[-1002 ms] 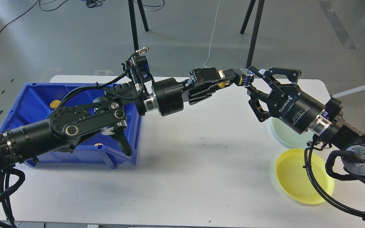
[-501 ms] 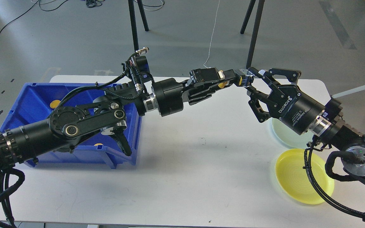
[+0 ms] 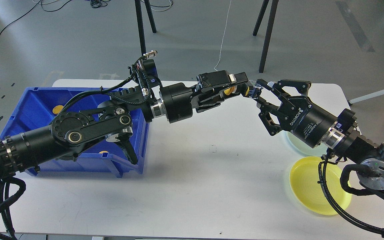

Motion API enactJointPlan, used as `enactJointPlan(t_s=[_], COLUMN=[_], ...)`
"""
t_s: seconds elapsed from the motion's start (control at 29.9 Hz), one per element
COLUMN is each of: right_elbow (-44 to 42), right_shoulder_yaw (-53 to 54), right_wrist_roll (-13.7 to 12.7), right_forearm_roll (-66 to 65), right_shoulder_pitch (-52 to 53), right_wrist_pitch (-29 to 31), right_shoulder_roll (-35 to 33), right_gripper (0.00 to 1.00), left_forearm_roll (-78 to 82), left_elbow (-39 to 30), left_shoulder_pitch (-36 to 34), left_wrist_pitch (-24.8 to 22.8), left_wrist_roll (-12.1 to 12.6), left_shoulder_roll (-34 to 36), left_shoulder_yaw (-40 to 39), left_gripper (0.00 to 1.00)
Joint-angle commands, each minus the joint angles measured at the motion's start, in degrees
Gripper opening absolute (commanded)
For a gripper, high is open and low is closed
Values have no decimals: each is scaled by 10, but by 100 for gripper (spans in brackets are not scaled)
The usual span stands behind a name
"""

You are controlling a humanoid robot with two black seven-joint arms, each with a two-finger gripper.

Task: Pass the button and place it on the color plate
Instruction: 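Grasp the button with the right gripper and release the left gripper, then lower the button onto the yellow plate and open the right gripper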

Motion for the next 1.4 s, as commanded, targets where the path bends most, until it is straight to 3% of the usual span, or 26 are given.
enactJointPlan(t_s=[0.0,0.33,0.53,0.63,0.83,0.97,1.2,1.37], right_elbow=[2,18,23,22,21,15,-20,-56], right_shoulder_yaw=[0,22,87,131,175,175,176,200], right_wrist_roll=[2,11,23,50,132,132,132,132], right_forearm_roll=[0,1,2,3,20,84,176,276], right_shoulder_pitch=[-3,-35,-109,-188,-376,-468,-514,-508], right_wrist_pitch=[0,1,-2,-4,-4,-5,-4,-4], right_shoulder_roll=[-3,-22,-30,-34,-27,-24,23,63], right_gripper=[1,1,0,0,0,0,0,1], left_forearm_roll=[-1,-2,-3,-3,-3,-5,-7,39], left_elbow=[-1,-1,-1,-1,-1,-3,-94,-89], left_shoulder_pitch=[0,1,1,2,3,2,-27,-84], left_wrist_pitch=[0,0,0,1,0,1,11,6], left_wrist_roll=[0,0,0,0,0,0,0,0], left_shoulder_roll=[0,1,2,2,3,9,188,301], left_shoulder_yaw=[-1,-1,-1,-7,-13,-28,-40,53], left_gripper=[66,67,68,68,69,72,73,76])
